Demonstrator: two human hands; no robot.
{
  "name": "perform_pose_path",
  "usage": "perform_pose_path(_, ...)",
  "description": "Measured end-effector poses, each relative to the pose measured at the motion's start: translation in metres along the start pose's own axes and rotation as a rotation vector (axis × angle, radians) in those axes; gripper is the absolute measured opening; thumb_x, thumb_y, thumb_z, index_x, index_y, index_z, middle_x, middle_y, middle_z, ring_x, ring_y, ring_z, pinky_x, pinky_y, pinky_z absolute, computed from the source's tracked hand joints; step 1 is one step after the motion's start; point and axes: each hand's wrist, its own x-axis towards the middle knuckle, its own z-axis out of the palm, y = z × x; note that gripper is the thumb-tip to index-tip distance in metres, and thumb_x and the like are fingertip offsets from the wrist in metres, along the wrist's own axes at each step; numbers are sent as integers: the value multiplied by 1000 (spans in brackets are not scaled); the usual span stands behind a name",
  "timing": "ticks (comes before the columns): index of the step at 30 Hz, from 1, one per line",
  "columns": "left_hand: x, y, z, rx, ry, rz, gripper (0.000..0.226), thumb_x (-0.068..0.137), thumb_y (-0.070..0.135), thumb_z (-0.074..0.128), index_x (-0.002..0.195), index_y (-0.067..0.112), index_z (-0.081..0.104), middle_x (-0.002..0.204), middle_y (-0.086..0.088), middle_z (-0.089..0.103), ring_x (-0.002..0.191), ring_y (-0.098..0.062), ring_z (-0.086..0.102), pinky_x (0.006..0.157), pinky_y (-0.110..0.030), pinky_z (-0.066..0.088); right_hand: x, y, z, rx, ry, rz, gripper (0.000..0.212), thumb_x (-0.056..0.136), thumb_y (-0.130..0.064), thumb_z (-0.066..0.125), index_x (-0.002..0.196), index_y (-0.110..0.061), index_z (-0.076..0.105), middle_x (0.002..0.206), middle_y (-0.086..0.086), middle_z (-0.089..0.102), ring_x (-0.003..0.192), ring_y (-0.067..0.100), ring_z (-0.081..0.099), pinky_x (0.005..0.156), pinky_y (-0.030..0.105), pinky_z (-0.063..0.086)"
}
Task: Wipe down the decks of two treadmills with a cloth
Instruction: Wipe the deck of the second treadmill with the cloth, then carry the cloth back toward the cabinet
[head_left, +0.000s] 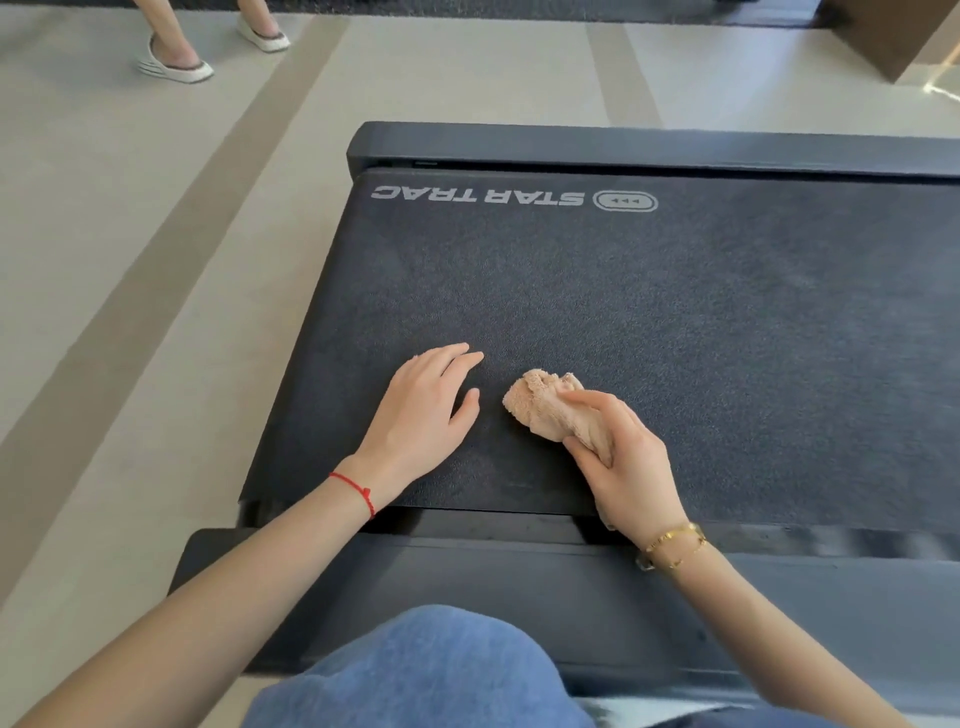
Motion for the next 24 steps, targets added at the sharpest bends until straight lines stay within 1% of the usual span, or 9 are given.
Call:
perform_pose_path(2,-3,1,-8,-4,25,-11,40,99,25,53,137,13,56,141,-2,54,133,-17,47,111,-33,33,6,-4,-5,17,-5,19,40,85,-5,70,120,-22,60,120,-13,62,109,4,56,92,2,33)
perform_pose_path(6,-4,-1,-20,6,73,-15,31,96,22,58,124,11,66,126,-2,65,119,-19,59,101,-34,44,21,-10,-10,42,-39,40,40,84,-7,71,117,-26,59,117,-13,64,103,-1,57,86,0,35)
perform_pose_path(9,0,-4,-30,22,78,-44,28,95,22,61,120,12,69,122,-2,67,116,-18,62,100,-33,46,40,-19,-10,81,-60,76,41,85,-9,70,118,-31,58,113,-14,64,98,-3,57,82,3,38)
perform_pose_path(12,6,-9,-50,5,94,-100,28,95,24,60,118,13,69,121,0,68,115,-17,62,99,-32,47,61,-32,-8,85,-99,95,43,87,-9,68,119,-35,57,113,-17,63,100,-1,57,82,4,40)
perform_pose_path(17,11,-12,-106,-10,176,-208,24,95,20,59,115,11,70,117,1,69,109,-17,64,93,-32,52,93,-74,-16,92,-158,102,45,87,-9,68,121,-36,56,115,-21,61,103,0,57,83,4,40)
perform_pose_path(19,13,-11,-133,-8,183,-256,26,95,21,59,116,11,70,117,1,69,109,-18,64,91,-34,52,108,-96,-23,86,-172,98,44,87,-10,68,121,-36,56,113,-21,61,99,0,57,80,4,41)
perform_pose_path(21,13,-6,-163,-10,172,-297,26,94,19,62,119,11,68,117,0,69,108,-19,64,91,-35,52,121,-120,-33,78,-191,91,44,87,-11,68,121,-37,55,111,-23,60,94,1,58,77,7,42)
perform_pose_path(23,12,0,-195,-5,172,-334,27,93,17,64,119,11,68,116,0,69,106,-19,65,89,-34,53,134,-146,-42,66,-220,79,45,87,-10,68,121,-37,55,110,-22,60,89,3,59,76,16,45)
perform_pose_path(24,10,2,-211,-3,178,-353,26,92,17,64,118,10,69,115,0,69,105,-19,65,88,-34,53,139,-159,-47,63,-233,77,45,87,-10,68,120,-39,55,111,-21,61,89,3,59,75,17,45)
